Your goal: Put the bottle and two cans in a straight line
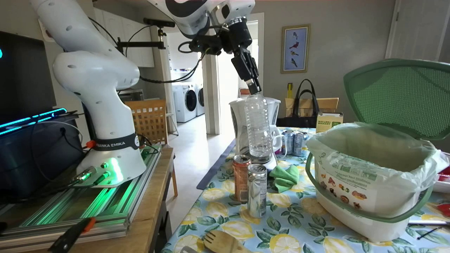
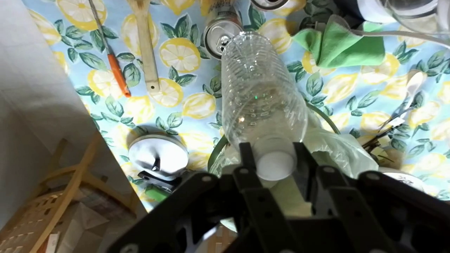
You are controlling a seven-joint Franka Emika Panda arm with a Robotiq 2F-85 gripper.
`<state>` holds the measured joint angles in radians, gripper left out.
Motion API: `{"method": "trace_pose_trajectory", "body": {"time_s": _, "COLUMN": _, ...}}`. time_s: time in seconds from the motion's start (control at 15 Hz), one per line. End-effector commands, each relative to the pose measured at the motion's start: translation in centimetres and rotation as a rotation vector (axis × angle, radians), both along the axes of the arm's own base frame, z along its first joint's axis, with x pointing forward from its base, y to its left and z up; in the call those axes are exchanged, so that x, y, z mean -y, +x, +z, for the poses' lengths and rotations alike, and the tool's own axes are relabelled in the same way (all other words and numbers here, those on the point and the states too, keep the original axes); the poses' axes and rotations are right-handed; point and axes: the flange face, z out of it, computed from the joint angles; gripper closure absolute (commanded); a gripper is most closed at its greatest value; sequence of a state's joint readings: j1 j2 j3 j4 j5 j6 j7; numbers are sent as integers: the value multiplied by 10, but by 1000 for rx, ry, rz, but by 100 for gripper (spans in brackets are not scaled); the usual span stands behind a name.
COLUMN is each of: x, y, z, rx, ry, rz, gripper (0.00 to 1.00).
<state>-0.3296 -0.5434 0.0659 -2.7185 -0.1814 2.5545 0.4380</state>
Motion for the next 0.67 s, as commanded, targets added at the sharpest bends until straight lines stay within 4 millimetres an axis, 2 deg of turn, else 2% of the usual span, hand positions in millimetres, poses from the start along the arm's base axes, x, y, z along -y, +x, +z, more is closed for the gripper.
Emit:
{"method": "trace_pose_trajectory", "body": {"time_s": 0.0, "x": 18, "y": -15, "z": 16, "rx": 39, "ry": -46, "rz": -40, "gripper": 92}}
{"method": "trace_pose_trajectory", "body": {"time_s": 0.47, "x": 71, "y": -43, "z": 13, "rx": 132, "ry": 30, "rz": -196, "gripper": 92}}
{"method": "trace_pose_trajectory", "body": {"time_s": 0.53, "x": 82, "y": -36, "z": 18, "rx": 139, "ry": 34, "rz": -215, "gripper": 92}}
{"method": "trace_pose_trajectory", "body": {"time_s": 0.6, "x": 89, "y": -38, "z": 14, "rx": 146, "ry": 37, "rz": -229, "gripper": 92}}
